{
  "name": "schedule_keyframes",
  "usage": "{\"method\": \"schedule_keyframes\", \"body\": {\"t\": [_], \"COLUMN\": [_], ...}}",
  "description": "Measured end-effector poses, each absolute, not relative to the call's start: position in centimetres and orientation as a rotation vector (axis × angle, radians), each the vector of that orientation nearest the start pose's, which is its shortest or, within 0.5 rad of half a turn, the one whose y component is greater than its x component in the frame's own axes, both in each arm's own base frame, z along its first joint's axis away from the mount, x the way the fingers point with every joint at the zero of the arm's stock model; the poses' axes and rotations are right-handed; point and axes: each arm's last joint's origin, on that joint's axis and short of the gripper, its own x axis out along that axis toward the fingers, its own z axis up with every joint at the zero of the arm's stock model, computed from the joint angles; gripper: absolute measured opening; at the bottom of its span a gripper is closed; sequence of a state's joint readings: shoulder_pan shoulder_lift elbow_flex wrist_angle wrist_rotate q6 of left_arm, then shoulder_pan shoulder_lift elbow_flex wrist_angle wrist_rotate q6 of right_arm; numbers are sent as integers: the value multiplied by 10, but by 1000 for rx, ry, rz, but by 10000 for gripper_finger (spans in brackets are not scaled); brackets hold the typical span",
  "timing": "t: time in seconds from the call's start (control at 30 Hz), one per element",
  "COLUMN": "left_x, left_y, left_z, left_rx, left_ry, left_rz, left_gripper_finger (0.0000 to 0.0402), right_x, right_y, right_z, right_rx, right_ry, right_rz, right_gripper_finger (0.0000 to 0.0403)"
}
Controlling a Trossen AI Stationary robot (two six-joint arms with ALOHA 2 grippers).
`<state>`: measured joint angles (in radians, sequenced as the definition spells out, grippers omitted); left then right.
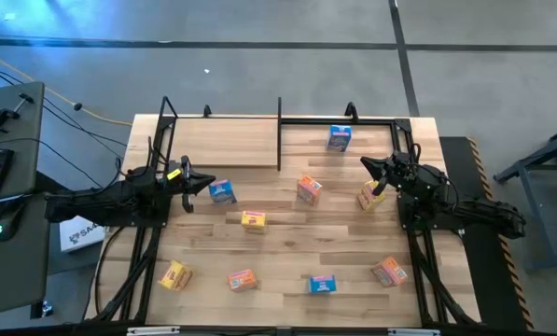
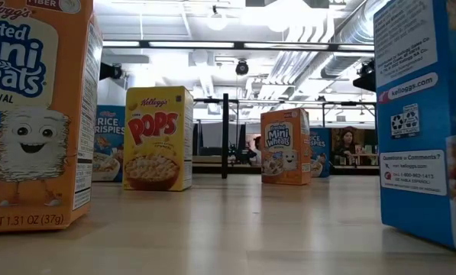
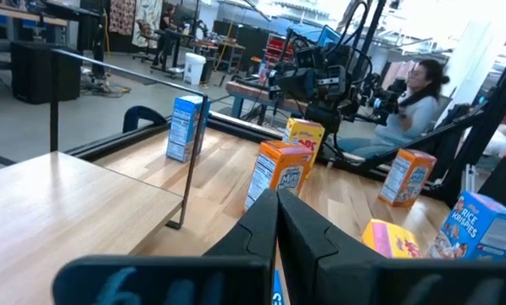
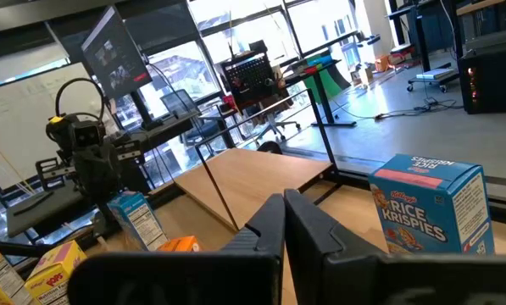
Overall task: Stack cereal on shelf
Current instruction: Put the top center orange cereal box on the shelf
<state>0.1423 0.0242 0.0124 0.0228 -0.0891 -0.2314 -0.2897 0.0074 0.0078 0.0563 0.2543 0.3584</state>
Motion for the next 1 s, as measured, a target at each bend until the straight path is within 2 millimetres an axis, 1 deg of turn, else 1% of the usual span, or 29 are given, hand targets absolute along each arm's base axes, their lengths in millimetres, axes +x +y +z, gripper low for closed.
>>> {"method": "schedule_keyframes", "body": {"t": [0.13,0.27,0.33,0.4,0.5,0.63,0.7,0.83,0.9,1.0], "left_x": [97,97,97,96,96,96,96,96,95,95], "left_y": [17,17,18,19,20,20,20,20,21,21], "left_z": [169,169,172,172,172,172,172,171,171,171], "left_rx": [-231,-230,-224,-216,-169,-175,-194,-188,-178,-178], "left_ry": [-42,-52,-78,-80,-74,-79,-82,-74,-77,-76], "left_rz": [229,235,261,296,335,363,365,366,382,389], "left_gripper_finger": [3,3,3,3,3,3,3,3,3,3], "right_x": [90,88,86,83,79,76,78,95,106,129], "right_y": [-35,-37,-36,-36,-35,-35,-36,-38,-39,-40], "right_z": [172,182,190,199,208,216,219,216,220,226], "right_rx": [348,351,350,293,188,142,133,115,124,153], "right_ry": [-160,-289,-375,-459,-532,-566,-544,-392,-312,-118], "right_rz": [-530,-610,-603,-601,-628,-645,-637,-546,-506,-459], "right_gripper_finger": [0,0,0,0,0,0,0,7,25,76]}}
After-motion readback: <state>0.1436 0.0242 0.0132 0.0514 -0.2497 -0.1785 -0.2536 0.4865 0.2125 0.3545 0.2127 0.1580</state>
